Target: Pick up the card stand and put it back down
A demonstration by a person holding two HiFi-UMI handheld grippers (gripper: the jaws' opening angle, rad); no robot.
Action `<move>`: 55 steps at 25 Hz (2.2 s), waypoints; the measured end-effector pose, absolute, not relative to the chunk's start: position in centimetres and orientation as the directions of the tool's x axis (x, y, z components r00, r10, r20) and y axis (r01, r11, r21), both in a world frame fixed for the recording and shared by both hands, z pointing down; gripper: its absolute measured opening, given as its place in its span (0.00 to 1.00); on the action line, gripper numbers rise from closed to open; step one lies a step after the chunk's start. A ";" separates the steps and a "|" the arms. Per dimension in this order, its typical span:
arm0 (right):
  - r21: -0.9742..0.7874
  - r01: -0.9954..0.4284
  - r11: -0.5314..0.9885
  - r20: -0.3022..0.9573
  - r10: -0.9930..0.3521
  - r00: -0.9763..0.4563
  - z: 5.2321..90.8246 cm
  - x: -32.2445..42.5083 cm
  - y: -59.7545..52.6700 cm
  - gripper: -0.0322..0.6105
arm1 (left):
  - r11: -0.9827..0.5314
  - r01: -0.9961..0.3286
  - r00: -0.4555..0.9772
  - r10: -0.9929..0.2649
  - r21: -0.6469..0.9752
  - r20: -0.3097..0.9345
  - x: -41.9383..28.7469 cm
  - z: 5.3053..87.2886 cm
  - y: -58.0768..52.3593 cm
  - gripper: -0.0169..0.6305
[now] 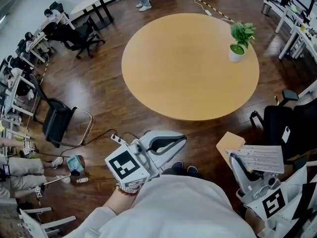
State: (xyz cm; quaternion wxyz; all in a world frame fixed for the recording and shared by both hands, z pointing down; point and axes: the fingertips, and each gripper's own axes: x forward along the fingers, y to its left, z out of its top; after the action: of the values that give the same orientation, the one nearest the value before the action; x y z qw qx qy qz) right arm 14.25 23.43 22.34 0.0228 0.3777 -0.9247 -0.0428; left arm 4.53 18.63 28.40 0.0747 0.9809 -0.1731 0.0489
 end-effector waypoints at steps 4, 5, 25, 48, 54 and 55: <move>0.112 -0.685 0.720 -0.029 -0.686 -0.727 21.7 13.8 23.3 0.15 | -0.918 -0.372 0.924 -0.352 0.141 0.148 4.3 28.9 18.2 0.02; 0.104 -0.686 0.720 -0.029 -0.687 -0.726 21.6 13.7 23.3 0.15 | -0.916 -0.374 0.924 -0.354 0.146 0.148 4.2 28.8 18.1 0.02; 0.072 -0.690 0.720 0.033 -0.693 -0.720 23.0 8.0 19.6 0.15 | -0.910 -0.354 0.935 -0.337 0.214 0.114 -1.1 29.9 16.2 0.02; 0.001 -0.633 0.774 0.069 -0.632 -0.772 26.9 8.8 -1.5 0.15 | -0.925 -0.332 0.943 -0.326 0.186 0.063 0.0 29.4 2.2 0.02; 0.055 -0.597 0.801 0.078 -0.599 -0.797 26.1 8.7 -6.0 0.15 | -0.929 -0.324 0.945 -0.326 0.176 0.020 0.6 27.9 -2.2 0.02; 0.052 -0.594 0.803 0.080 -0.597 -0.799 26.4 9.0 -6.8 0.15 | -0.930 -0.325 0.945 -0.324 0.170 0.030 0.9 28.1 -2.8 0.02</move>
State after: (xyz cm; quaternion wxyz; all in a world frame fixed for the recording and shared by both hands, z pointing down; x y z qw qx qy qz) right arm 8.97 -6.83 26.36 0.0461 0.3140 -0.9482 -0.0120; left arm 0.90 -2.82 28.10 0.0867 0.9824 -0.1652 0.0008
